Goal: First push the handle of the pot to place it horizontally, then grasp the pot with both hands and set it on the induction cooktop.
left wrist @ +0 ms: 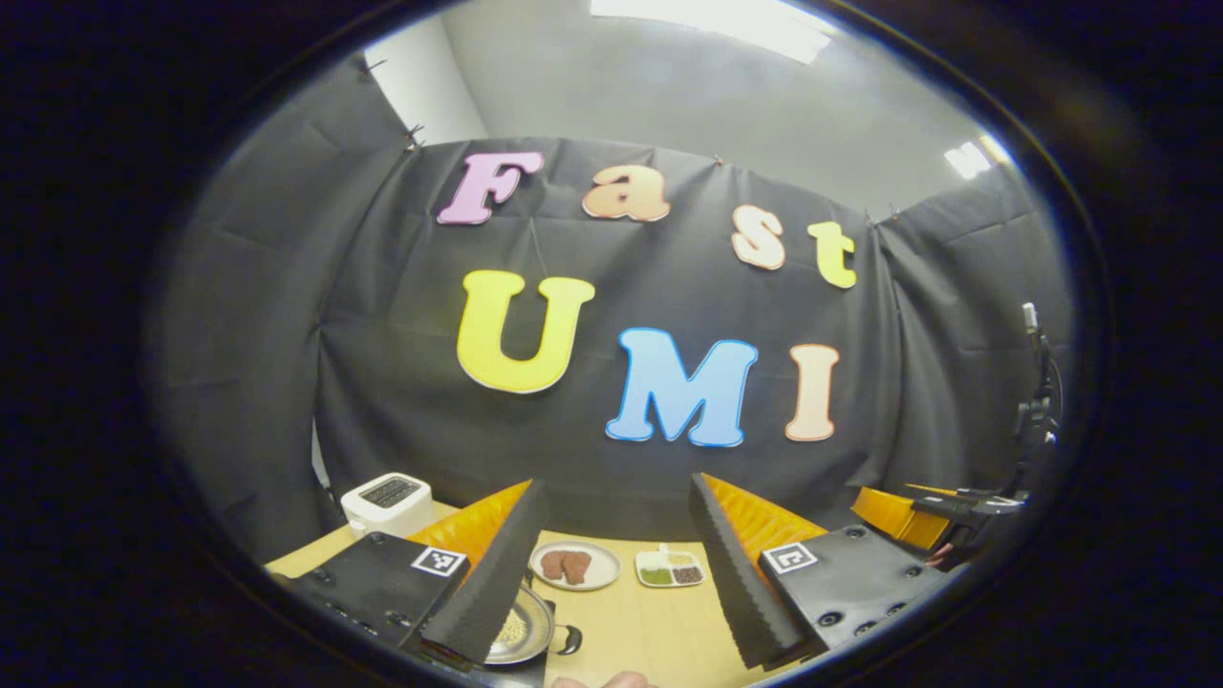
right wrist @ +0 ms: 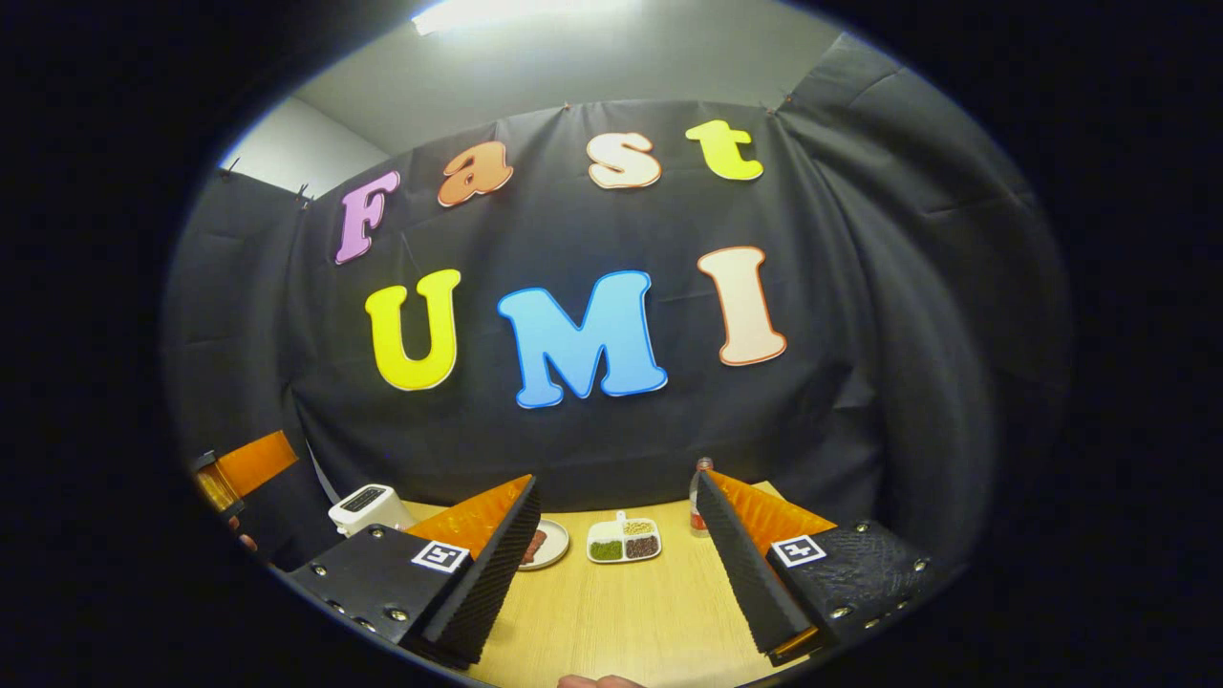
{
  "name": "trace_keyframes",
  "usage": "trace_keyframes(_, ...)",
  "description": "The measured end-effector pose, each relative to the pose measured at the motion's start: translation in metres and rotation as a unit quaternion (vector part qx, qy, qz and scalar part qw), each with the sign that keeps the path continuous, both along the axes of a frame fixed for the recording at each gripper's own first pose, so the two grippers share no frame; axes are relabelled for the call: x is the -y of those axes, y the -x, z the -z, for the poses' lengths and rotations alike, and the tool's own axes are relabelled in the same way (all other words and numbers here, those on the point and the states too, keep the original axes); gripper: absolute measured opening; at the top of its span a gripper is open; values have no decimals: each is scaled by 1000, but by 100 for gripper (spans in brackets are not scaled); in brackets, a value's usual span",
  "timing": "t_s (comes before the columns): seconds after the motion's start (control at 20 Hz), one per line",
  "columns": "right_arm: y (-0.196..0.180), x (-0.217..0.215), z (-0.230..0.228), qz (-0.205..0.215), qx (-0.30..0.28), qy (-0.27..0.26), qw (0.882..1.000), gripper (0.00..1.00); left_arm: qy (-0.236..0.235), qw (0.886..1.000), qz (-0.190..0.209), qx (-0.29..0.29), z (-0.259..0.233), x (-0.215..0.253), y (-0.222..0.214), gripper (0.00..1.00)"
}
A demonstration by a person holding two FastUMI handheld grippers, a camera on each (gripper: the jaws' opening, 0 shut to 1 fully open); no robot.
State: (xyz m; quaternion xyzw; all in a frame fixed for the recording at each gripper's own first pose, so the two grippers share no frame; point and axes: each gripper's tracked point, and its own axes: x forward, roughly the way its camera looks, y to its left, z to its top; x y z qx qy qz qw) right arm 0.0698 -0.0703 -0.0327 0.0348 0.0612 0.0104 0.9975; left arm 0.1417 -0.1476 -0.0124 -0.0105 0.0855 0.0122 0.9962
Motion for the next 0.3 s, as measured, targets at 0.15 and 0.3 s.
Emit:
trace_keyframes(0.15,12,22,-20,6,13,-3,1000,99,-12,1000,0,5,-11,22,9,96)
trace_keyframes(0.3,21,25,-37,-7,26,-15,1000,99,-16,1000,-4,11,-16,35,13,95)
